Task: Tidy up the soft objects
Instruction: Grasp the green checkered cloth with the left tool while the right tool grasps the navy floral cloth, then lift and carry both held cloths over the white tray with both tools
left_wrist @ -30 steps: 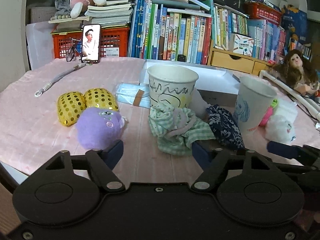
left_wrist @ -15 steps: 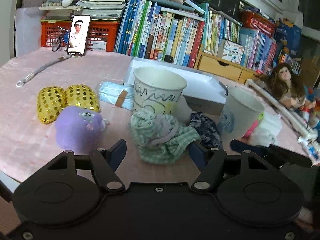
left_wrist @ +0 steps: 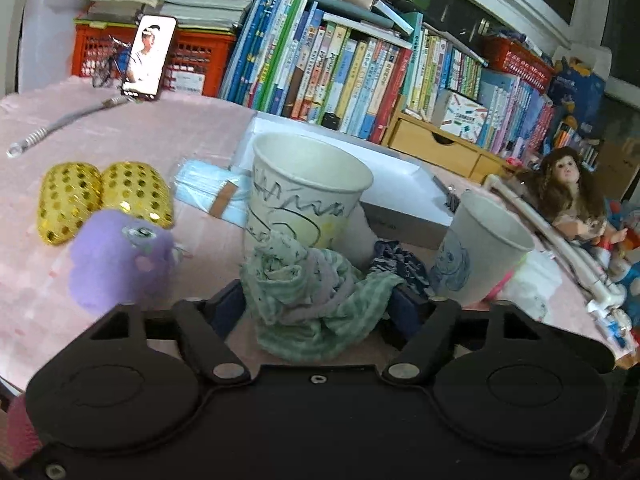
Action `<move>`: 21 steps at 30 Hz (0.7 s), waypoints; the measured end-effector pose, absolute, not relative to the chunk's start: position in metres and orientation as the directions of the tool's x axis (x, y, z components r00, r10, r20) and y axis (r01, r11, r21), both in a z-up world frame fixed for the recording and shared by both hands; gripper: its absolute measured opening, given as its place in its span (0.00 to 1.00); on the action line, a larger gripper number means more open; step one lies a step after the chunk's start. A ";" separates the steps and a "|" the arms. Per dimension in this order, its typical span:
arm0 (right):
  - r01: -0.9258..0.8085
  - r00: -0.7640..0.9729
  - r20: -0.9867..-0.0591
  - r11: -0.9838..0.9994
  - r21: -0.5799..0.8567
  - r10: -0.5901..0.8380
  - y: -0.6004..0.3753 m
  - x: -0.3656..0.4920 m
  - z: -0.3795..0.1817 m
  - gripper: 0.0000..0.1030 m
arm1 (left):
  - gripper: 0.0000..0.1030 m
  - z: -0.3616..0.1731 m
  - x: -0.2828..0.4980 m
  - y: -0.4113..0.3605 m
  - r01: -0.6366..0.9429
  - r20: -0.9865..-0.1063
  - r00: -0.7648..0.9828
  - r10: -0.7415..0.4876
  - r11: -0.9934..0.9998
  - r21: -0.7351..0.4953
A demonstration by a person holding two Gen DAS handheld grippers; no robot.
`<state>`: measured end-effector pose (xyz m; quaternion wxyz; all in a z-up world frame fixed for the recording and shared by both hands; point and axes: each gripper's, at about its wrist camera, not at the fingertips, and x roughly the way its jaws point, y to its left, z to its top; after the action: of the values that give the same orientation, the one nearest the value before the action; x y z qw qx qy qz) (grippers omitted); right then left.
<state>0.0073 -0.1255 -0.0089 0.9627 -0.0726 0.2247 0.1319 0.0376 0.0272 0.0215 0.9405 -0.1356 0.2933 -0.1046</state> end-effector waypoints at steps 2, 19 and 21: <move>-0.283 0.865 -0.451 0.956 -0.079 0.219 -0.126 0.008 -0.009 0.32 | 0.44 0.022 0.038 0.028 0.135 -0.524 0.793 -0.311 0.928 -0.347; -0.292 0.888 -0.371 0.956 0.001 0.271 -0.141 -0.018 0.022 0.26 | 0.35 0.079 -0.007 0.017 0.231 -0.438 0.844 -0.309 0.947 -0.222; -0.294 0.893 -0.353 0.956 0.008 0.278 -0.143 -0.020 0.030 0.26 | 0.35 0.090 -0.011 0.017 0.241 -0.422 0.851 -0.313 0.946 -0.216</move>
<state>-0.0201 -0.1427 0.0298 0.9727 -0.0228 0.1782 0.1471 -0.0111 0.0173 0.0898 0.9588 -0.0777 0.2319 -0.1447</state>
